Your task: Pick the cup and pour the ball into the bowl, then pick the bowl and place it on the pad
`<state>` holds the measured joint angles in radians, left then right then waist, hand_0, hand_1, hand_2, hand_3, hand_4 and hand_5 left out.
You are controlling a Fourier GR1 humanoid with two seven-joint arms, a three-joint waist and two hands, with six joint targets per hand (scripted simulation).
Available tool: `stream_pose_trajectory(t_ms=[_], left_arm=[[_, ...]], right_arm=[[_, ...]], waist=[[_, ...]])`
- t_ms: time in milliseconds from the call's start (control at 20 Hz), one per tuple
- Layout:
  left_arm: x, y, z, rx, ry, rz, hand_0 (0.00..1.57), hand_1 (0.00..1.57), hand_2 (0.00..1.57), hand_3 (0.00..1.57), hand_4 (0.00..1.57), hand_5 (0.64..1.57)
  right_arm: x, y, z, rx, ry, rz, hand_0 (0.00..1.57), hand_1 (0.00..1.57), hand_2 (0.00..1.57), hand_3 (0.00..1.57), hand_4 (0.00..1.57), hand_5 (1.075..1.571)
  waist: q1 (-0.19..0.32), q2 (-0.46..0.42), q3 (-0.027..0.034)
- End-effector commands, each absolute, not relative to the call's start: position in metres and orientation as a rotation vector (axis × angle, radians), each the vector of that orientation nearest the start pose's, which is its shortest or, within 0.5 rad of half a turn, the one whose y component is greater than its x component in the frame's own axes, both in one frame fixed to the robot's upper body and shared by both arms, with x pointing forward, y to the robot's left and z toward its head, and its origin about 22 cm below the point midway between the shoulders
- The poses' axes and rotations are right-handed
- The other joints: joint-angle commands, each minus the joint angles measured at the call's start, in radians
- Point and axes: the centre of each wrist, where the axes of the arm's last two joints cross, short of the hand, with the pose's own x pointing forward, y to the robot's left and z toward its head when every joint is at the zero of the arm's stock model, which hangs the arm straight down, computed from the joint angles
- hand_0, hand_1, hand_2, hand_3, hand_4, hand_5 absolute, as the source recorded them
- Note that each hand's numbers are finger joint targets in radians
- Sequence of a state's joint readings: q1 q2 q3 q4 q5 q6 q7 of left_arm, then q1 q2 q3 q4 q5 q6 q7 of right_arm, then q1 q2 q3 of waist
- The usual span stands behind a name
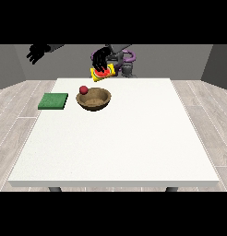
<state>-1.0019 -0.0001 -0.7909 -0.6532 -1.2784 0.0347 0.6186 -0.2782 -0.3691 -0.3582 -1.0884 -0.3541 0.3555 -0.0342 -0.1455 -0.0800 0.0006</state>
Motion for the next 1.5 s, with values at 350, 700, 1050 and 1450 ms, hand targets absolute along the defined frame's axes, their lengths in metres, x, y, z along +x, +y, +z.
stream_pose_trajectory(t_ms=[350,700,1050,1450], left_arm=[[0.400,0.094,0.106,1.083,-1.600,-0.984,0.95,0.95,1.37,1.08,1.30,1.556],[0.411,0.147,0.169,0.497,-1.744,-0.327,0.00,0.00,0.00,0.00,1.12,1.570],[0.413,0.244,0.208,0.101,-1.843,-0.204,0.00,0.00,0.00,0.00,1.06,1.566],[0.399,0.291,0.231,0.013,-1.883,-0.247,0.00,0.00,0.00,0.00,1.04,1.558]], right_arm=[[0.284,-0.399,0.007,-0.047,-1.513,-0.231,0.00,0.00,0.00,0.11,0.74,1.551],[0.292,-0.383,0.006,-0.083,-1.504,-0.269,0.00,0.00,0.00,0.00,0.79,1.555],[0.285,-0.350,-0.029,-0.079,-1.509,-0.395,0.00,0.00,0.00,0.00,0.72,1.566],[0.295,-0.342,-0.058,-0.064,-1.530,-0.452,0.00,0.00,0.00,0.00,0.72,1.566]], waist=[[0.199,-0.022,-0.0062],[0.269,0.017,-0.0157],[0.360,0.113,-0.0031],[0.397,0.213,0.0005]])
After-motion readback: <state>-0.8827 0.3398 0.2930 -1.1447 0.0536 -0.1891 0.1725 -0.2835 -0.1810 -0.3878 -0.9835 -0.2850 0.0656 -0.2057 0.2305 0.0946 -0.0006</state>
